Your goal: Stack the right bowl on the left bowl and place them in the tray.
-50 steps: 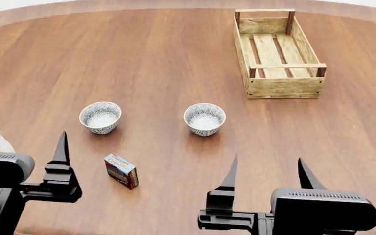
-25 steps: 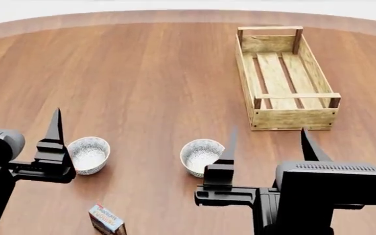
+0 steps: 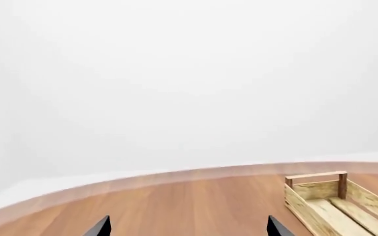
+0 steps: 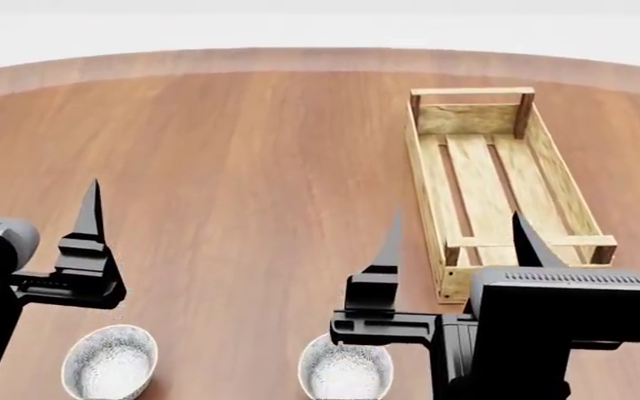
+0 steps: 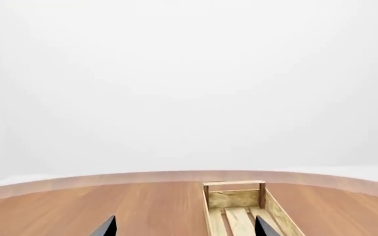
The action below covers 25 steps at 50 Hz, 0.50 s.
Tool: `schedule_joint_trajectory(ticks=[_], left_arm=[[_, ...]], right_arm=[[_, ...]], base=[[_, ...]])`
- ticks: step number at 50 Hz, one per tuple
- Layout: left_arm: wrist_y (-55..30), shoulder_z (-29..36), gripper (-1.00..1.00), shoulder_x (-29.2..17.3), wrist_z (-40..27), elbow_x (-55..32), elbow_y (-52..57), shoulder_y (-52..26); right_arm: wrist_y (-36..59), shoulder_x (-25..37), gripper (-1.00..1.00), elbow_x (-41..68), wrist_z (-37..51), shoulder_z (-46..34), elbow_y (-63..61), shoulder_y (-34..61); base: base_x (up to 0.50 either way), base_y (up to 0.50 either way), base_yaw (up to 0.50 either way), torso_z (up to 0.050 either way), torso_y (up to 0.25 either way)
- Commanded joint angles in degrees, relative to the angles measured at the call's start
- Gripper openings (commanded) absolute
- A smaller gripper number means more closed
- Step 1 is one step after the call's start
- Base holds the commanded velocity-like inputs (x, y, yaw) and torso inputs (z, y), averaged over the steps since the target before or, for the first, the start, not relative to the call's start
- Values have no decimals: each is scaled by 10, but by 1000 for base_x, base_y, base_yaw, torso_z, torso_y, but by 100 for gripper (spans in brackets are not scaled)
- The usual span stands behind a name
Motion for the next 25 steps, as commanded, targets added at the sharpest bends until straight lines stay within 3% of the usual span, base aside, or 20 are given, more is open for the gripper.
schedule_joint_trajectory(ticks=[1, 22, 25], left_arm=[[1, 4, 100, -3, -3, -2, 0, -1], [4, 13, 100, -10, -11, -1, -5, -5], [5, 11, 100, -10, -12, -3, -5, -5]], right_arm=[[1, 4, 100, 5, 4, -1, -1, 2], [16, 7, 100, 14, 17, -5, 5, 13], [18, 8, 100, 15, 17, -6, 5, 14]], base=[[500, 0, 0, 0, 0], [500, 0, 0, 0, 1], [0, 0, 0, 0, 4]])
